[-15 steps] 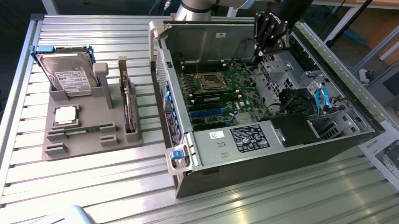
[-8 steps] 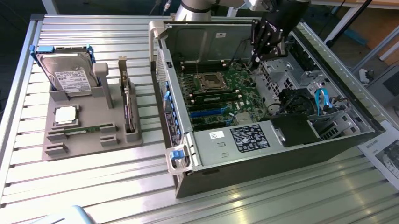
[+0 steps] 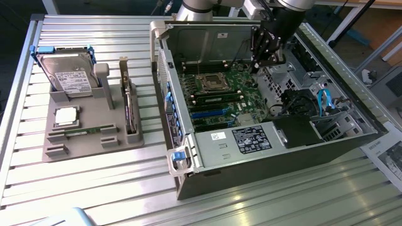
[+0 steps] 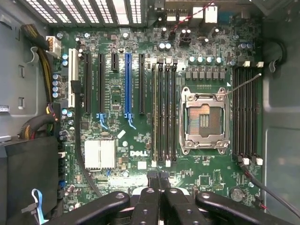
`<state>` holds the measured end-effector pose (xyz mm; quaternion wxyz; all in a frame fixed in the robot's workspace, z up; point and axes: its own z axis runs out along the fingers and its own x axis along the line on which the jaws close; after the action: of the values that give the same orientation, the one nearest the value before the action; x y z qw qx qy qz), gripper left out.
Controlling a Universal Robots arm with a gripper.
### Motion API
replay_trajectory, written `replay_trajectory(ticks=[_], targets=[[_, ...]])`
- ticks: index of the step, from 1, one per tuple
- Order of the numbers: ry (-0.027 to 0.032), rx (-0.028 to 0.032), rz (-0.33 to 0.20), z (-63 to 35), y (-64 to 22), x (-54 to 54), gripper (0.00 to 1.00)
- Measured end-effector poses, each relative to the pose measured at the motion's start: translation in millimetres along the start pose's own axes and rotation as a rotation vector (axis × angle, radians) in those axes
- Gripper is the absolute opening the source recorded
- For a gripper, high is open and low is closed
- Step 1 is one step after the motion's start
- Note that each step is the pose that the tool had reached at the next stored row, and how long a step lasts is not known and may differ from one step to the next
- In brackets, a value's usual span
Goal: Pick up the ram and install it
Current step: 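Press down the ram until it locks into place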
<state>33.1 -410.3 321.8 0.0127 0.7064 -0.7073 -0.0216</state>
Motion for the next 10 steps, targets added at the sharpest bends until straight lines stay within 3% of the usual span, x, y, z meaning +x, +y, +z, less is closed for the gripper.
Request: replay_trajectory(ticks=[10], targets=[[-0.0001,0.0006,0.0,2.7,-0.2,0.0,0.1]])
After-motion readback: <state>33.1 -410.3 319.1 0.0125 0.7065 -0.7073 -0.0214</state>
